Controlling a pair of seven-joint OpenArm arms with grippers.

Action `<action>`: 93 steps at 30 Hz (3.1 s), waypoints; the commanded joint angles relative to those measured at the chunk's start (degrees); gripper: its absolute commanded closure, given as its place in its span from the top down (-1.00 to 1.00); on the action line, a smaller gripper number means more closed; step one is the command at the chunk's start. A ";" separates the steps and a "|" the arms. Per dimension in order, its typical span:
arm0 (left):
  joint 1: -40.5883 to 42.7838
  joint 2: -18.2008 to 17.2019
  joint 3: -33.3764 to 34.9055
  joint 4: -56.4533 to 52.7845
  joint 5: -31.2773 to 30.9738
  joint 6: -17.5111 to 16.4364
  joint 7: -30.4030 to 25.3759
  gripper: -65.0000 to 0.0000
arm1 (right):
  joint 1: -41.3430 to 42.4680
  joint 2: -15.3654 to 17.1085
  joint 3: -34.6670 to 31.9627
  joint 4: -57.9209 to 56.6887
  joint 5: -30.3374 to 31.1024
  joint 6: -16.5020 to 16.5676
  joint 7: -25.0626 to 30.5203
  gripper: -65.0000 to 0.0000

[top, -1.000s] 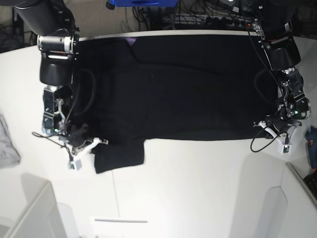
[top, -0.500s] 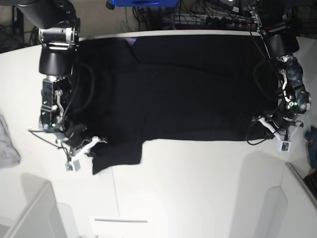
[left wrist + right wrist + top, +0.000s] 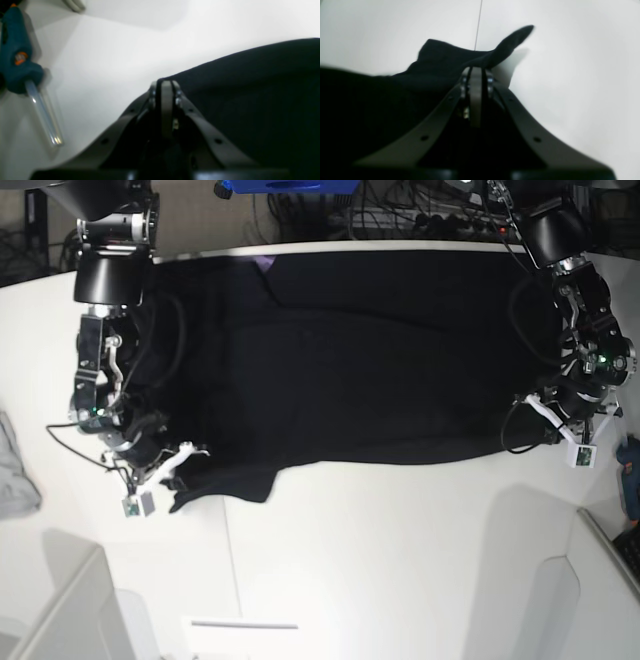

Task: Fold the T-shirt properly
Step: 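Lift the hem and fold it toward the collar with both grippers, then lower the hem onto the collar edge and release both grippers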

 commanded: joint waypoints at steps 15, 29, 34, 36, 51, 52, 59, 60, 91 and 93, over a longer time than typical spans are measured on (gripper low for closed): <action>7.69 0.87 -2.55 8.05 -0.74 -0.40 -0.97 -1.00 | -6.54 1.54 6.91 11.31 0.57 0.15 -4.06 -1.00; 13.76 1.05 -7.04 8.40 -9.88 -1.89 -0.88 -1.00 | -14.54 1.54 10.25 18.78 0.75 0.33 -6.43 -1.00; 16.75 -0.53 -7.74 8.93 -12.61 -1.72 -0.88 -1.00 | -17.88 1.54 10.34 21.68 0.75 0.24 -6.43 -1.00; 17.80 -0.53 -7.92 9.63 -12.96 -1.72 -0.88 -1.00 | -19.20 1.45 10.34 23.18 0.84 0.24 -6.43 -1.00; 21.49 -0.97 -8.27 13.15 -13.14 -1.80 -0.88 -1.00 | -26.67 -1.89 17.98 34.43 0.84 0.59 -12.24 -1.00; 21.49 -0.80 -8.27 13.42 -13.14 -1.80 -0.88 -1.00 | -27.11 -1.89 18.07 34.96 0.84 0.59 -12.41 -1.00; 22.90 -0.97 -8.27 13.77 -13.14 -1.89 -0.88 -1.00 | -30.98 -4.35 18.34 36.01 0.92 0.59 -12.24 -1.00; 22.99 -0.97 -8.27 13.77 -13.14 -1.89 -0.88 -1.00 | -31.51 -4.79 18.34 36.10 0.92 0.59 -12.15 -1.00; 25.36 -0.97 -8.09 13.68 -12.52 -1.89 -0.88 -1.00 | -40.74 -6.64 23.70 36.45 9.01 0.33 -12.59 -1.00; 25.36 -0.97 -8.09 13.68 -12.52 -1.89 -0.88 -1.00 | -41.09 -6.64 23.43 36.36 9.01 0.24 -12.59 -1.00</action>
